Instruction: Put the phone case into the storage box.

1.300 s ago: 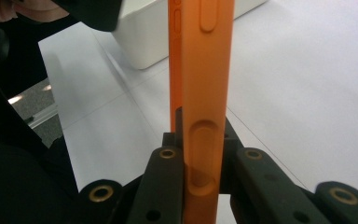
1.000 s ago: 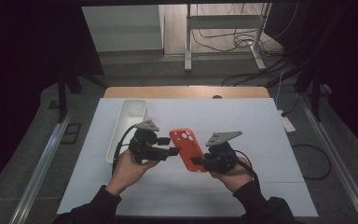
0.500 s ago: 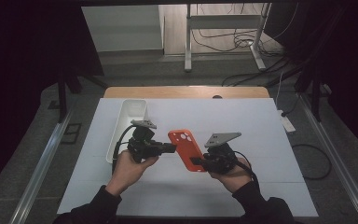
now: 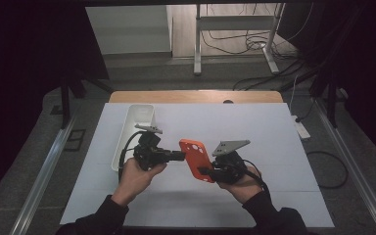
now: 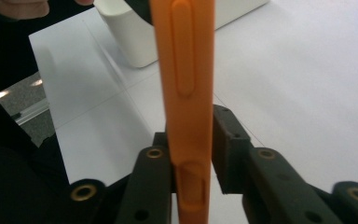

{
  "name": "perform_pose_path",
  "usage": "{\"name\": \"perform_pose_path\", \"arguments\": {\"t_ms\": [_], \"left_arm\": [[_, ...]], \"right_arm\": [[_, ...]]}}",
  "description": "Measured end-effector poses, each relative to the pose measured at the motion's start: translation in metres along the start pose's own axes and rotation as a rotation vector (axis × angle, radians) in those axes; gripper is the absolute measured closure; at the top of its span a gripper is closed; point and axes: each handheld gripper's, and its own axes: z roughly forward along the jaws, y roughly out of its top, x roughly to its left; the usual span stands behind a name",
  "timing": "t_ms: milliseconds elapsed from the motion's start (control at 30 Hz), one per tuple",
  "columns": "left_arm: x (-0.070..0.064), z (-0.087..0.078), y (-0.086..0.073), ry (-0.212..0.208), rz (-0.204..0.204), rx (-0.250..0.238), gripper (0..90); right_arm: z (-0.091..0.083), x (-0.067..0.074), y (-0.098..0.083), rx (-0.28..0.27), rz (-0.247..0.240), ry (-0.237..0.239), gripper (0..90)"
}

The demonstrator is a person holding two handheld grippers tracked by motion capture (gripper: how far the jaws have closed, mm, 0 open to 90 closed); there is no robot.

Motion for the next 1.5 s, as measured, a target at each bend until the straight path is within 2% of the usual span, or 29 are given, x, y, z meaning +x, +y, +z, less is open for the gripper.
{"name": "perform_pose_path", "arguments": {"t_ms": [100,233,267,300,367,633,833,1033,1233,1500], "left_arm": [[-0.001,0.000,0.000,0.012,-0.004,-0.003,89.2],[-0.002,0.000,0.001,0.040,-0.001,-0.011,89.2],[-0.003,0.000,0.001,0.052,0.001,-0.012,89.2],[-0.003,0.000,0.001,0.052,0.001,-0.012,89.2],[-0.003,-0.001,0.001,0.061,0.005,-0.012,89.2],[0.001,-0.006,0.002,0.099,0.019,-0.018,89.1],[0.004,-0.012,0.005,0.125,0.037,-0.013,89.1],[0.012,-0.020,0.008,0.140,0.033,-0.014,89.1],[0.018,-0.026,0.010,0.150,0.037,-0.018,89.1],[0.024,-0.031,0.016,0.166,0.032,-0.014,89.1]], "right_arm": [[0.000,0.000,0.000,-0.002,0.000,-0.003,70.4],[0.001,0.001,0.001,-0.003,-0.001,-0.012,60.0],[0.002,0.002,0.001,-0.004,0.003,-0.018,54.2],[0.002,0.002,0.001,-0.004,0.003,-0.018,54.2],[0.003,0.002,0.001,-0.008,0.004,-0.019,46.8],[0.004,0.003,0.000,0.016,0.009,-0.091,15.2],[0.001,0.002,-0.002,0.028,0.017,-0.103,9.3],[-0.005,-0.002,-0.007,0.046,0.035,-0.136,5.5],[-0.013,-0.006,-0.016,0.046,0.067,-0.148,2.2],[-0.027,-0.010,-0.028,0.041,0.081,-0.168,0.6]]}}
